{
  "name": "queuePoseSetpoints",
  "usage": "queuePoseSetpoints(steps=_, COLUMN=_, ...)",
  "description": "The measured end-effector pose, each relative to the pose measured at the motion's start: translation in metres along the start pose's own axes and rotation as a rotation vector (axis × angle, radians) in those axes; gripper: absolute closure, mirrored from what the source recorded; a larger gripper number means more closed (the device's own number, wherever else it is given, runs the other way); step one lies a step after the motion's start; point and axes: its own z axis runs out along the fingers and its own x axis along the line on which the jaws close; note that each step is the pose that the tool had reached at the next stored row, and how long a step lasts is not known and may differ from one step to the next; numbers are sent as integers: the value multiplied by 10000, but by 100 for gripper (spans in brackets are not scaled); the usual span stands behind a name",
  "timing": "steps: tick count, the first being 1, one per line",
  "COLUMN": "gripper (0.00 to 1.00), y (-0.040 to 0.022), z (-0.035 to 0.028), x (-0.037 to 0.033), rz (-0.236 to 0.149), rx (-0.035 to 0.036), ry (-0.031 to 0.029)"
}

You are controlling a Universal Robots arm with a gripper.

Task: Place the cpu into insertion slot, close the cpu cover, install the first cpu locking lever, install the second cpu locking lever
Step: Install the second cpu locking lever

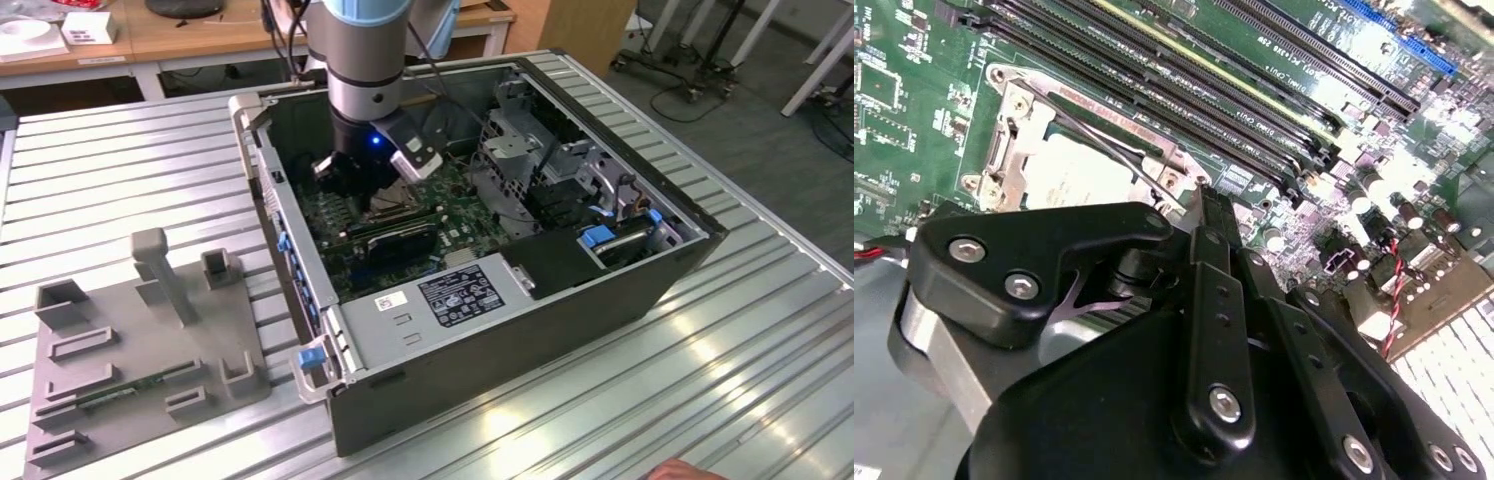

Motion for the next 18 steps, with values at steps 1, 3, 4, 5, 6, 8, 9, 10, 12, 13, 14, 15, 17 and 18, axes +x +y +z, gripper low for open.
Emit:
queuePoseSetpoints(steps=1, gripper=89, y=2, z=-18, x=-1, rz=0, rx=0, ry=0)
queuePoseSetpoints(steps=3, gripper=89, y=7, z=-56, x=-3, rz=0, rx=-2, ry=-1)
queuePoseSetpoints(steps=4, gripper=89, y=9, z=-74, x=-4, rz=0, rx=0, ry=0)
queuePoseSetpoints(steps=5, gripper=89, y=11, z=-90, x=-5, rz=0, rx=-1, ry=0)
queuePoseSetpoints(steps=6, gripper=89, y=13, z=-108, x=-5, rz=-1, rx=-1, ry=-1)
queuePoseSetpoints(steps=8, gripper=89, y=17, z=-141, x=-7, rz=-1, rx=-2, ry=-1)
queuePoseSetpoints(steps=9, gripper=89, y=19, z=-156, x=-8, rz=0, rx=-1, ry=-1)
queuePoseSetpoints(steps=10, gripper=89, y=21, z=-175, x=-10, rz=-1, rx=-1, ry=0)
queuePoseSetpoints(steps=12, gripper=89, y=25, z=-211, x=-14, rz=-1, rx=-2, ry=-1)
queuePoseSetpoints(steps=13, gripper=89, y=27, z=-225, x=-14, rz=0, rx=-2, ry=0)
queuePoseSetpoints(steps=14, gripper=89, y=28, z=-239, x=-15, rz=0, rx=-2, ry=-1)
queuePoseSetpoints(steps=15, gripper=89, y=30, z=-256, x=-17, rz=0, rx=0, ry=0)
queuePoseSetpoints(steps=17, gripper=89, y=34, z=-289, x=-23, rz=-1, rx=-1, ry=0)
queuePoseSetpoints(steps=18, gripper=89, y=36, z=-300, x=-28, rz=-1, rx=-1, ry=-1)
